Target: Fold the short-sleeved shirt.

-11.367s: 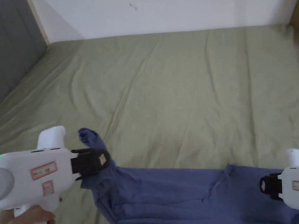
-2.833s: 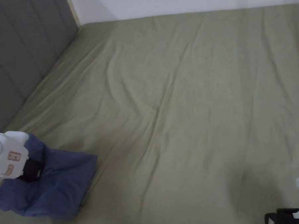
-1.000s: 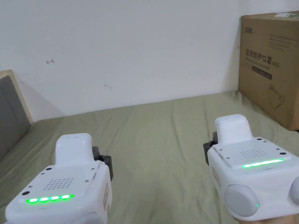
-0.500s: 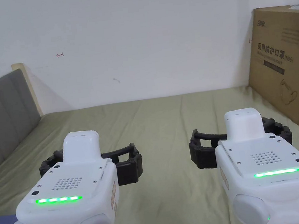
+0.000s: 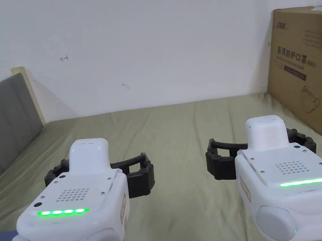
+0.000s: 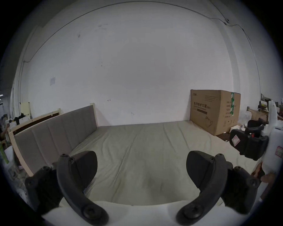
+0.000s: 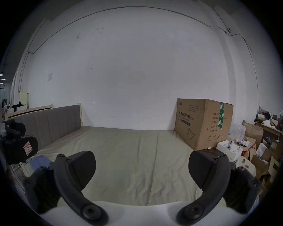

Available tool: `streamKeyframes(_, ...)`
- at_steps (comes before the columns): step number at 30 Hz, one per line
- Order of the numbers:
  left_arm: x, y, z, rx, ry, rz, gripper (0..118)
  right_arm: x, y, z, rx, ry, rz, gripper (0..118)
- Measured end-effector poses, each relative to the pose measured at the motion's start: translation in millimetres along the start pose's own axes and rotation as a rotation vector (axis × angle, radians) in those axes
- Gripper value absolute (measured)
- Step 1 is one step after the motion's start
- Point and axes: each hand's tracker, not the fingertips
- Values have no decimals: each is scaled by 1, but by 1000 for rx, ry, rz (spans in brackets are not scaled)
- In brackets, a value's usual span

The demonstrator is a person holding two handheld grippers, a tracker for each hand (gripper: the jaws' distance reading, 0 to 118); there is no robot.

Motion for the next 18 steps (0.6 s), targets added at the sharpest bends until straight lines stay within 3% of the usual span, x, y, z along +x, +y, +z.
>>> streamKeyframes(8, 2, 6, -1, 12, 51, -55, 116, 4, -4, -6, -25, -11, -11, 118)
streamKeyframes(11, 2, 9, 0, 10, 70, -52, 116, 6, -3, -6, -35, -1, -53, 118)
streamKeyframes(15, -1, 13, -2, -31, 60, -65, 116, 0, -4, -3, -31, -43, 3, 118)
streamKeyframes(18, -2, 13, -1, -31, 69, -47, 116, 2, -5, -4, -36, -25, -8, 118)
